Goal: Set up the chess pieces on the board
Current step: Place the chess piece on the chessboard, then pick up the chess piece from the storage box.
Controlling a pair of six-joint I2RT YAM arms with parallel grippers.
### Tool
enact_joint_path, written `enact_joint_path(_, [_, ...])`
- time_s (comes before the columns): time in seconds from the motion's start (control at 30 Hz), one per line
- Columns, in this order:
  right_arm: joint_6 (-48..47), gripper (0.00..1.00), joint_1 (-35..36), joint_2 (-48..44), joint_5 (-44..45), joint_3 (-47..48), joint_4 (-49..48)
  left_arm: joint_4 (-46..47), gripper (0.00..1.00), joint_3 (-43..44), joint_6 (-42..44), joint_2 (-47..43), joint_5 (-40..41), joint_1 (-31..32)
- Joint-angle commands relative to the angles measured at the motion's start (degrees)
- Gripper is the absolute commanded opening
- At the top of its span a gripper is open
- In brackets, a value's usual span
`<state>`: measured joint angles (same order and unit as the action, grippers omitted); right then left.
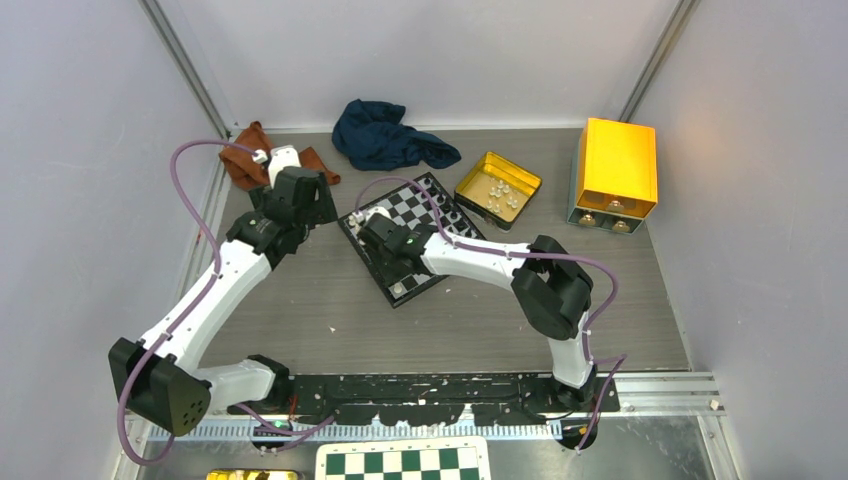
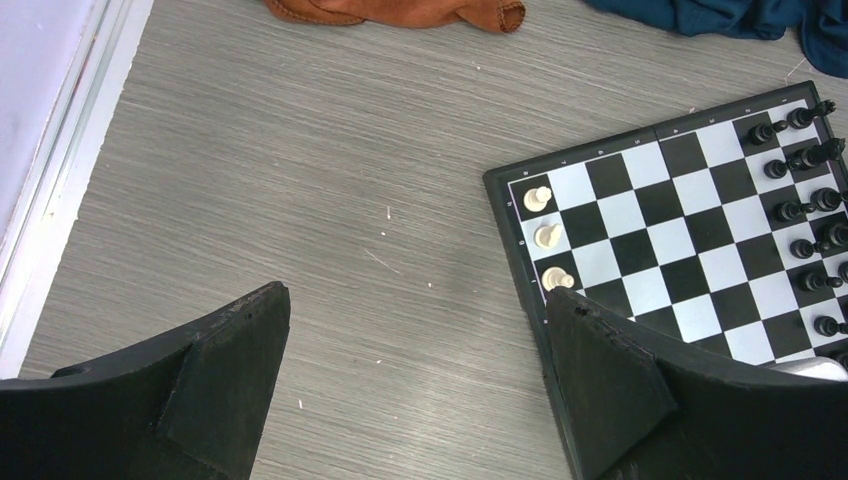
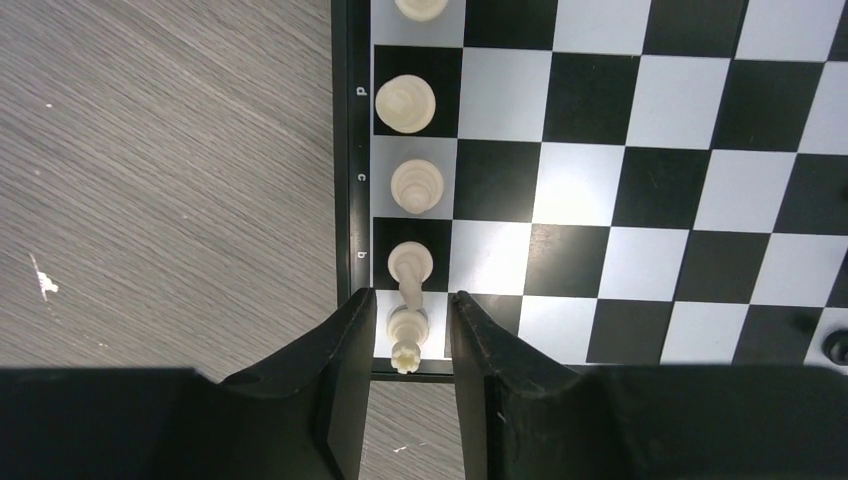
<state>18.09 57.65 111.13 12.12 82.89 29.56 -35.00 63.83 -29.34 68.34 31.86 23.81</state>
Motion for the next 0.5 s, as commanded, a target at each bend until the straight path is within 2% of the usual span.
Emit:
enact_joint_path(0.0, [-1.37, 0.4, 0.15, -5.6, 0.91, 4.38, 2.4, 1.61, 0.99, 2.88, 0.78, 0.04, 1.35, -0.43])
enact_joint_path(0.17, [-1.83, 0.41, -0.84, -7.8, 3.48, 8.28, 5.31, 1.78, 1.0, 3.93, 0.72, 0.79, 1.39, -0.43])
enact_joint_path(0.23, [-1.95, 0.49, -1.97, -8.56, 5.65, 9.62, 5.83, 1.83, 1.0, 4.54, 0.77, 1.42, 1.16, -0.43])
enact_joint_path(0.47, [-1.92, 0.5, -12.05, -9.39, 10.81, 12.86, 5.88, 2.13, 1.0, 7.5, 0.9, 5.85, -0.83, -0.43])
